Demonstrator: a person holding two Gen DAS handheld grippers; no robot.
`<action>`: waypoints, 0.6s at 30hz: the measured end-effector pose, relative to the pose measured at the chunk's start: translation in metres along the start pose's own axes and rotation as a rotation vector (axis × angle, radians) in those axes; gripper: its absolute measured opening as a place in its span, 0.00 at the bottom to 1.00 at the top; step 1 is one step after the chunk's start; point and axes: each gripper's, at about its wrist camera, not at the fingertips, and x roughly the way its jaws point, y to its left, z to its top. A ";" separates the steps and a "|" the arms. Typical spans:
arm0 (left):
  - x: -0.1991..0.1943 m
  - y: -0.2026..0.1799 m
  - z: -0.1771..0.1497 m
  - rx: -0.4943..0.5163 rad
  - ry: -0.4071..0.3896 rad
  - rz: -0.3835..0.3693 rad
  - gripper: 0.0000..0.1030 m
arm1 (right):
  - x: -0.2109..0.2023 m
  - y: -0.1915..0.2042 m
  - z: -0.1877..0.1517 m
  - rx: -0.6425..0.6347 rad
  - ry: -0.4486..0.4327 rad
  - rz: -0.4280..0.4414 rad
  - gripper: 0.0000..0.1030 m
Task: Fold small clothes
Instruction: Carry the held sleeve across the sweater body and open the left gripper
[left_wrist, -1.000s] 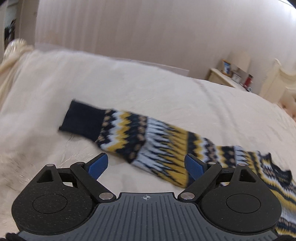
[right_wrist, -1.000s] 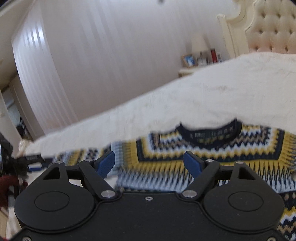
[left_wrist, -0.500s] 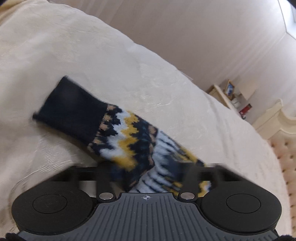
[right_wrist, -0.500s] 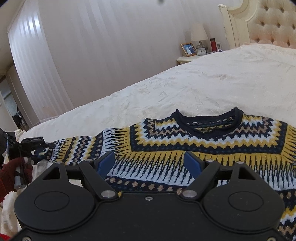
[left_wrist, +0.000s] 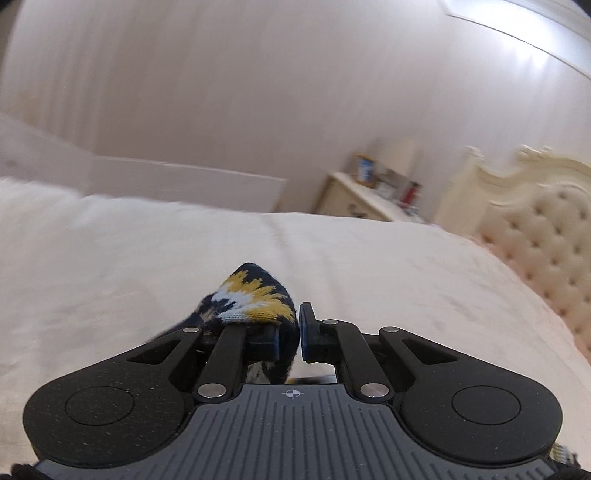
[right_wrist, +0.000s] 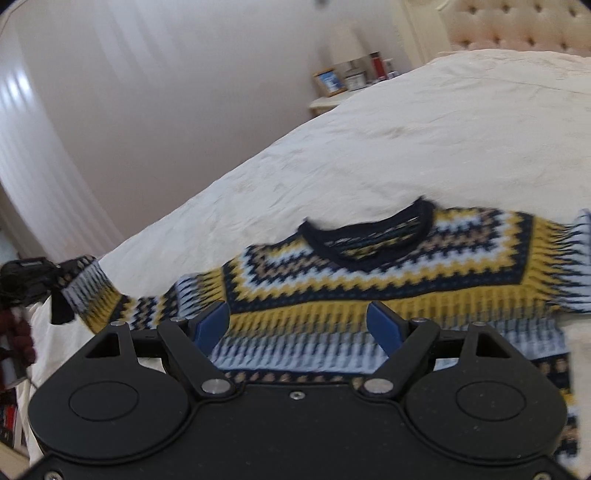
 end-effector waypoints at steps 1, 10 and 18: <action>0.000 -0.013 0.000 0.018 -0.001 -0.017 0.09 | -0.003 -0.005 0.003 0.009 -0.005 -0.013 0.81; 0.036 -0.133 -0.018 0.168 0.038 -0.168 0.09 | -0.026 -0.055 0.021 0.120 -0.028 -0.103 0.81; 0.091 -0.216 -0.077 0.222 0.155 -0.256 0.09 | -0.037 -0.085 0.025 0.242 -0.041 -0.114 0.81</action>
